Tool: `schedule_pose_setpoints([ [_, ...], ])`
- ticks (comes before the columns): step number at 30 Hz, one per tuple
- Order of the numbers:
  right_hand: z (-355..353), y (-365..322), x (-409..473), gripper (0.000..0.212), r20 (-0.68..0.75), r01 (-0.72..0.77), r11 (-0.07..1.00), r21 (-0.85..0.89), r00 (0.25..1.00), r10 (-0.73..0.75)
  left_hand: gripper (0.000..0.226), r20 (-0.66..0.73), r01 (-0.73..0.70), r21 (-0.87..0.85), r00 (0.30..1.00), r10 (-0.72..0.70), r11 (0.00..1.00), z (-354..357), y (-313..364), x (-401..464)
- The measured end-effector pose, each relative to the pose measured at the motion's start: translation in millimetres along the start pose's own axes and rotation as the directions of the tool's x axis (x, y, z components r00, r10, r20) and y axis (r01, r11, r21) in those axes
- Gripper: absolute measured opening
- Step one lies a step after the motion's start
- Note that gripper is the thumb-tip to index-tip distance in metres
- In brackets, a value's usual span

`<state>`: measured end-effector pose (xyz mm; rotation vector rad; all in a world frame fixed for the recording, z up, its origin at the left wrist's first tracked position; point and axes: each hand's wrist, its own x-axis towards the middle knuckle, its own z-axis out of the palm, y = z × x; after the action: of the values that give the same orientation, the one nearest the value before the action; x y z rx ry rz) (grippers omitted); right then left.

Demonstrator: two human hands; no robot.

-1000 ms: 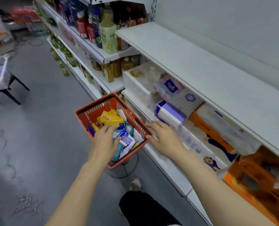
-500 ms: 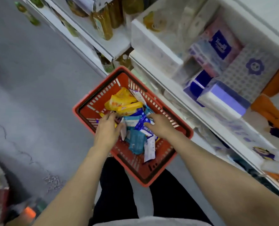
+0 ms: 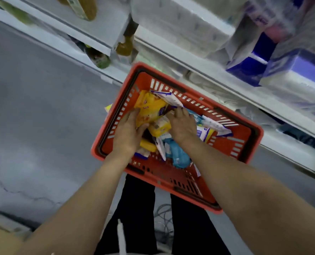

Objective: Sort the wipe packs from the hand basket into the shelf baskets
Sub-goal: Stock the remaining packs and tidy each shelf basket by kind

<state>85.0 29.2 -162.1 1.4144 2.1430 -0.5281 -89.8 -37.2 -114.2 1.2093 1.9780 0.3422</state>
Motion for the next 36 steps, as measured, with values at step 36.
schedule_pose_setpoints([
  [36,-19,41,-194,0.072,0.135,0.027,-0.376,0.926,0.908,0.397,0.036,0.365,0.363,-0.629,0.919,-0.15,0.687,-32,76,-63],
])
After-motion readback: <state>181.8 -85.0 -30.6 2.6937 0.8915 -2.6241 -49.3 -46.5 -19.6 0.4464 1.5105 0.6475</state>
